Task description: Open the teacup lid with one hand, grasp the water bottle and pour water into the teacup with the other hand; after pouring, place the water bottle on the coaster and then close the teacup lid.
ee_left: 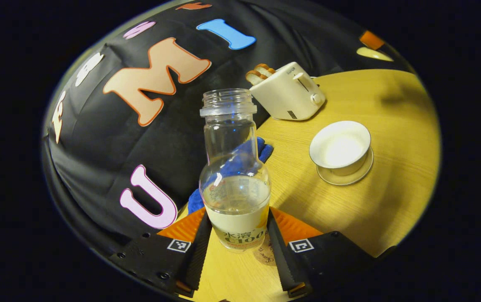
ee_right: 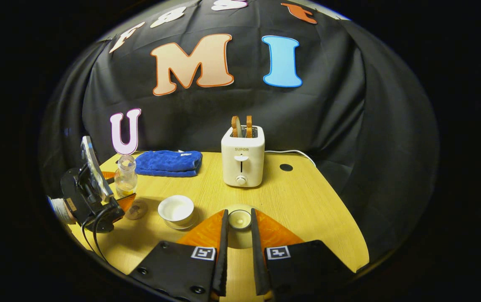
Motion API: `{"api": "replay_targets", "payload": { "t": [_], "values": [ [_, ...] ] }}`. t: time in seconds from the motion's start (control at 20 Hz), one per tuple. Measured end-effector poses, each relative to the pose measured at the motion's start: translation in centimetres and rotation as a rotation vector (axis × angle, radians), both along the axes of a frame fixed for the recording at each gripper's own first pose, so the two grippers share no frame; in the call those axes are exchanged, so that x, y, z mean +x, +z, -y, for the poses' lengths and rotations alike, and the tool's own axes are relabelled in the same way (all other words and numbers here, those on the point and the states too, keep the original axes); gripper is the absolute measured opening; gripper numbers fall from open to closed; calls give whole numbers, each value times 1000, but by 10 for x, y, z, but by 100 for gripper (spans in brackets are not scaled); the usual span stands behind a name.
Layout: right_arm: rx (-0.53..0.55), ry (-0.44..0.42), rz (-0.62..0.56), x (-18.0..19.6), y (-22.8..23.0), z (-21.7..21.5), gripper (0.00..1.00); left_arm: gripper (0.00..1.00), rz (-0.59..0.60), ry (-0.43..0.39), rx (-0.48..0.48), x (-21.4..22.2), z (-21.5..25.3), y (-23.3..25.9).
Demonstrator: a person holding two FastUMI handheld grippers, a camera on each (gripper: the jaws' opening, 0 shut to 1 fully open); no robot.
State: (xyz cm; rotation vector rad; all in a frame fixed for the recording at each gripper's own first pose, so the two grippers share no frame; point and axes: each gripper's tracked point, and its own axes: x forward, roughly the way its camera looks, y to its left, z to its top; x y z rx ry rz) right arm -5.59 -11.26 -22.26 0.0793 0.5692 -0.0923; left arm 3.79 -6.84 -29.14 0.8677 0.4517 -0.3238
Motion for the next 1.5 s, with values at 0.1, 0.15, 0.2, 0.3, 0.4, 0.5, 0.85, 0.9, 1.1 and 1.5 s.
{"api": "replay_targets", "payload": {
  "t": [0.1,0.15,0.2,0.3,0.4,0.5,0.85,0.9,1.1,1.5],
  "values": [
    [17,-8,-3,-1,-3,2,29,70,-4,-37,68,0,2,-2],
    [24,-9,-2,-1,-5,2,29,69,-8,-48,95,2,2,-5],
    [28,-9,-1,-1,-4,3,30,69,-17,-53,120,1,0,-7],
    [28,-4,0,-4,-6,5,31,70,-34,-59,159,-1,-2,-11],
    [33,-1,-3,-6,-9,4,30,70,-44,-72,207,3,-2,-16],
    [44,3,-11,-9,-14,3,30,70,-45,-96,264,5,-3,-17],
    [78,29,-30,-18,-25,-9,30,70,-55,-211,391,3,12,-19],
    [79,35,-30,-18,-27,-10,31,70,-60,-227,408,1,14,-20],
    [100,49,-35,-23,-31,-17,30,70,-94,-260,474,-2,14,-24],
    [115,60,-51,-29,-40,-17,30,69,-112,-331,671,10,13,-20]
  ]
}}
